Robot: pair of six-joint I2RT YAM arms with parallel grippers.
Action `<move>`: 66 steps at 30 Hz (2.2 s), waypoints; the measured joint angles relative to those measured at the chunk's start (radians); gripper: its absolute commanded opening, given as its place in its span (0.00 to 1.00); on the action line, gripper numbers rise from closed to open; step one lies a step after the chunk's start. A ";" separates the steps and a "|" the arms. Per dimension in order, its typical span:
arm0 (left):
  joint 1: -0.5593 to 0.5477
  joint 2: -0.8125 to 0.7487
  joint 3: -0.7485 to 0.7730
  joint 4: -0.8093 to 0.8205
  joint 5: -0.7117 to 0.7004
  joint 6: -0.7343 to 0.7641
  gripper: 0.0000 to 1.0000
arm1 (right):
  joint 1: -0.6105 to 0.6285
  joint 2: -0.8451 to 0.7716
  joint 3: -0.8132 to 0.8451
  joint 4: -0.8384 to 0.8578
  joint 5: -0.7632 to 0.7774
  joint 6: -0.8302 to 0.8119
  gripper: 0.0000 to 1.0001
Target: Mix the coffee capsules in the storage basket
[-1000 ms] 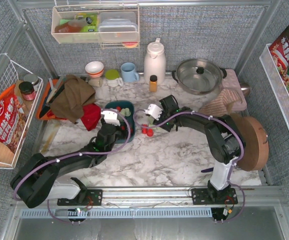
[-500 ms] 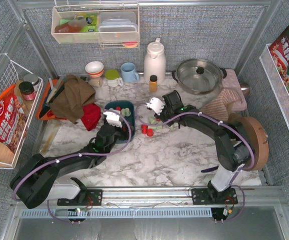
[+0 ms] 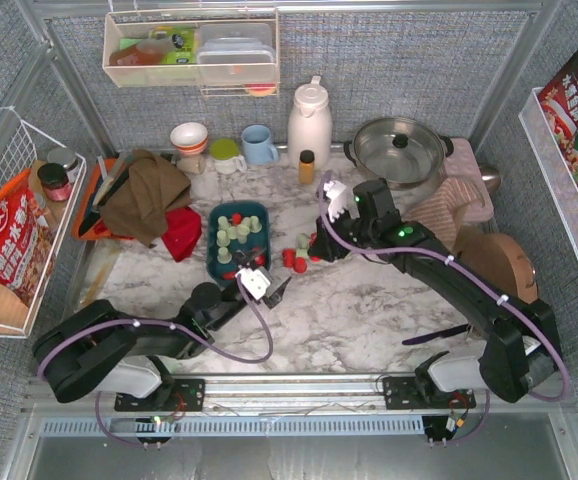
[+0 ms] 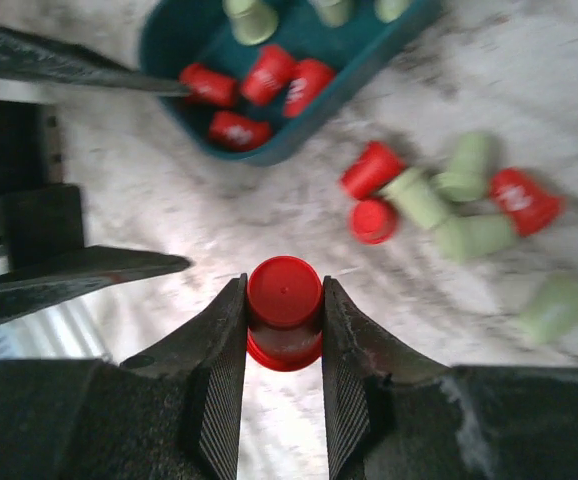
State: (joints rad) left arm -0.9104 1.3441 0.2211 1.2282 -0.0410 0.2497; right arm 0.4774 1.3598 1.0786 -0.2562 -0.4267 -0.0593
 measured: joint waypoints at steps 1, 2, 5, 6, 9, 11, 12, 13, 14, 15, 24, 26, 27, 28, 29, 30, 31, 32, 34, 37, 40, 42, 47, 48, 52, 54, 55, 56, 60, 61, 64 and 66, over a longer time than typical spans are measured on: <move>-0.005 0.011 0.002 0.037 0.016 0.029 0.99 | 0.001 -0.011 -0.015 0.002 -0.034 0.036 0.10; -0.010 0.023 0.003 0.074 0.028 0.053 0.99 | 0.003 -0.019 -0.030 0.005 -0.071 0.071 0.10; -0.025 0.068 0.003 0.174 0.064 0.115 0.99 | 0.010 -0.028 -0.064 0.031 -0.174 0.166 0.10; -0.032 0.085 0.003 0.206 0.078 0.134 0.99 | 0.013 -0.029 -0.070 0.044 -0.201 0.190 0.10; -0.056 0.130 0.008 0.285 0.126 0.182 0.99 | 0.014 -0.038 -0.102 0.097 -0.274 0.249 0.10; -0.074 0.149 0.022 0.316 0.149 0.210 0.99 | 0.016 -0.039 -0.110 0.110 -0.307 0.274 0.10; -0.080 0.154 0.026 0.327 0.153 0.221 0.99 | 0.018 -0.039 -0.110 0.115 -0.320 0.277 0.11; -0.087 0.159 0.031 0.336 0.156 0.226 0.99 | 0.019 -0.039 -0.110 0.120 -0.333 0.285 0.11; -0.094 0.163 0.036 0.343 0.157 0.236 0.99 | 0.021 -0.039 -0.110 0.125 -0.345 0.285 0.11; -0.099 0.164 0.040 0.350 0.159 0.246 0.99 | 0.024 -0.038 -0.110 0.125 -0.355 0.285 0.11; -0.124 0.165 0.052 0.354 0.175 0.259 0.56 | 0.033 -0.025 -0.107 0.126 -0.401 0.269 0.17; -0.126 0.165 0.052 0.353 0.179 0.259 0.51 | 0.034 -0.026 -0.102 0.126 -0.404 0.264 0.19; -0.126 0.165 0.052 0.353 0.179 0.259 0.48 | 0.034 -0.026 -0.101 0.126 -0.404 0.262 0.20; -0.126 0.165 0.051 0.353 0.180 0.259 0.43 | 0.034 -0.025 -0.101 0.126 -0.404 0.261 0.21; -0.126 0.165 0.051 0.353 0.181 0.259 0.39 | 0.034 -0.025 -0.101 0.125 -0.404 0.260 0.23; -0.126 0.165 0.051 0.353 0.181 0.259 0.37 | 0.034 -0.025 -0.099 0.125 -0.403 0.258 0.25; -0.126 0.165 0.051 0.353 0.182 0.259 0.35 | 0.034 -0.025 -0.098 0.123 -0.402 0.256 0.28; -0.126 0.165 0.051 0.353 0.182 0.259 0.33 | 0.035 -0.024 -0.097 0.119 -0.399 0.254 0.32; -0.126 0.164 0.048 0.351 0.180 0.256 0.32 | 0.035 -0.025 -0.097 0.109 -0.389 0.248 0.41; -0.127 0.155 0.037 0.351 0.151 0.245 0.29 | 0.032 -0.041 -0.097 0.084 -0.360 0.232 0.51; -0.126 0.150 0.016 0.356 0.086 0.233 0.27 | 0.008 -0.068 -0.097 0.071 -0.282 0.227 0.52; -0.126 0.147 0.000 0.357 0.045 0.216 0.27 | -0.002 -0.080 -0.097 0.069 -0.234 0.228 0.52; -0.126 0.145 -0.028 0.356 -0.123 0.166 0.27 | -0.019 -0.095 -0.097 0.069 -0.047 0.253 0.52; -0.124 0.145 -0.029 0.356 -0.156 0.159 0.27 | -0.020 -0.091 -0.095 0.066 0.009 0.267 0.52; -0.094 0.119 -0.008 0.296 -0.304 0.105 0.26 | -0.025 -0.032 -0.056 0.046 0.215 0.330 0.52; -0.050 0.085 0.029 0.213 -0.359 0.041 0.28 | -0.025 0.010 -0.055 0.050 0.272 0.352 0.52; -0.016 0.064 0.054 0.153 -0.373 -0.007 0.29 | -0.022 0.032 -0.061 0.056 0.286 0.353 0.52; 0.021 0.045 0.082 0.085 -0.380 -0.057 0.29 | -0.017 0.055 -0.074 0.070 0.290 0.355 0.52; 0.151 0.022 0.174 -0.164 -0.363 -0.249 0.34 | 0.020 0.140 -0.115 0.109 0.291 0.343 0.52; 0.172 0.028 0.188 -0.211 -0.352 -0.286 0.35 | 0.034 0.156 -0.118 0.117 0.292 0.333 0.52; 0.220 0.066 0.228 -0.327 -0.304 -0.380 0.44 | 0.085 0.198 -0.119 0.163 0.307 0.293 0.52; 0.242 0.093 0.245 -0.374 -0.287 -0.432 0.59 | 0.122 0.224 -0.118 0.187 0.335 0.257 0.52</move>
State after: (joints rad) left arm -0.6682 1.4376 0.4664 0.8543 -0.3283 -0.1822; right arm 0.5999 1.5833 0.9604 -0.0692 -0.0914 0.1978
